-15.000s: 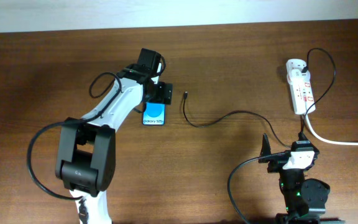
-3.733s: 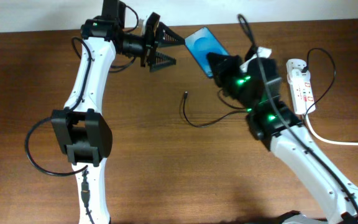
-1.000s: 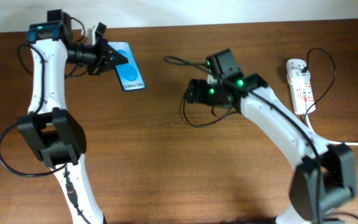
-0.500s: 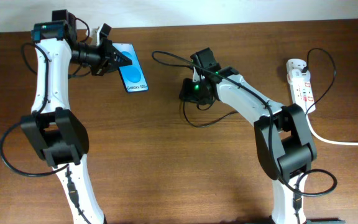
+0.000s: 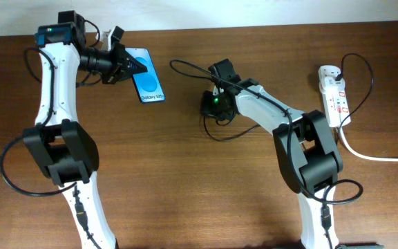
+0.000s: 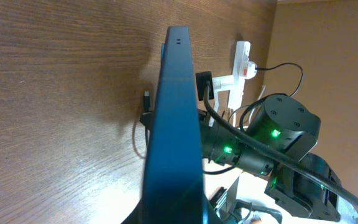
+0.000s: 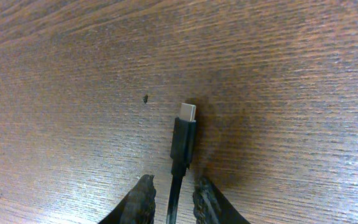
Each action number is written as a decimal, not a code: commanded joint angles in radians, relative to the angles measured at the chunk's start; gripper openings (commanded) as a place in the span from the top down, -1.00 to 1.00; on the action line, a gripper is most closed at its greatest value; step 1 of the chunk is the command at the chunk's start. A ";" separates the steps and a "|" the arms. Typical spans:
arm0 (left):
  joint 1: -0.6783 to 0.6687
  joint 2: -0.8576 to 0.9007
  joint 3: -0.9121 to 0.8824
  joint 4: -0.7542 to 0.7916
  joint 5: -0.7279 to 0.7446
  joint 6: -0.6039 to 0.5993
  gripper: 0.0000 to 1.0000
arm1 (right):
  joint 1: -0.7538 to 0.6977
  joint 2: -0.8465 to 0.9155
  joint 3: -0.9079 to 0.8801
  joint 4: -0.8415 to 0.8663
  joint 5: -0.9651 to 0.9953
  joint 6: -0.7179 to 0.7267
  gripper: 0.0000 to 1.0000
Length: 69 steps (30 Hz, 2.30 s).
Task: Plug charger to phone and switch on socket
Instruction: 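Move the right gripper down to the black USB-C cable end, then align and close the right gripper on the cable near the plug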
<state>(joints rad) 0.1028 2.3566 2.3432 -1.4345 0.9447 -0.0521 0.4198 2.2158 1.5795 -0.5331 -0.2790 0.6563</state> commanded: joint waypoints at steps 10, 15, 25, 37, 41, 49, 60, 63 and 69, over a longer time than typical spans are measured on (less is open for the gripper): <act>-0.004 -0.004 0.016 -0.018 0.034 0.016 1.00 | 0.005 0.068 0.007 -0.002 0.021 0.006 0.52; -0.004 -0.004 0.016 -0.018 0.034 0.016 1.00 | 0.005 0.068 0.007 -0.010 0.021 0.007 0.38; -0.004 -0.004 0.016 -0.018 0.034 0.016 1.00 | 0.005 0.068 0.007 -0.010 0.021 0.007 -0.93; -0.004 -0.004 0.016 -0.024 0.035 0.016 1.00 | 0.005 0.068 0.007 -0.009 0.022 0.007 -0.97; -0.004 -0.004 0.016 -0.002 0.036 0.016 1.00 | 0.005 0.068 0.007 -0.008 0.022 0.006 -0.97; -0.004 -0.004 0.016 0.001 0.046 0.016 1.00 | 0.005 0.068 0.007 -0.008 0.022 0.007 -0.97; -0.004 -0.004 0.016 0.002 0.045 0.016 1.00 | 0.005 0.068 0.007 -0.008 0.022 0.007 -0.97; -0.004 -0.004 0.016 0.005 0.045 0.016 1.00 | 0.005 0.068 0.007 -0.008 0.022 0.007 -0.97; -0.004 -0.004 0.016 0.012 0.045 0.017 1.00 | 0.005 0.068 0.007 -0.008 0.022 0.007 -0.97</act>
<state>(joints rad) 0.1028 2.3566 2.3432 -1.4246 0.9455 -0.0517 0.4271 2.2234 1.6264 -0.5182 -0.3008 0.6556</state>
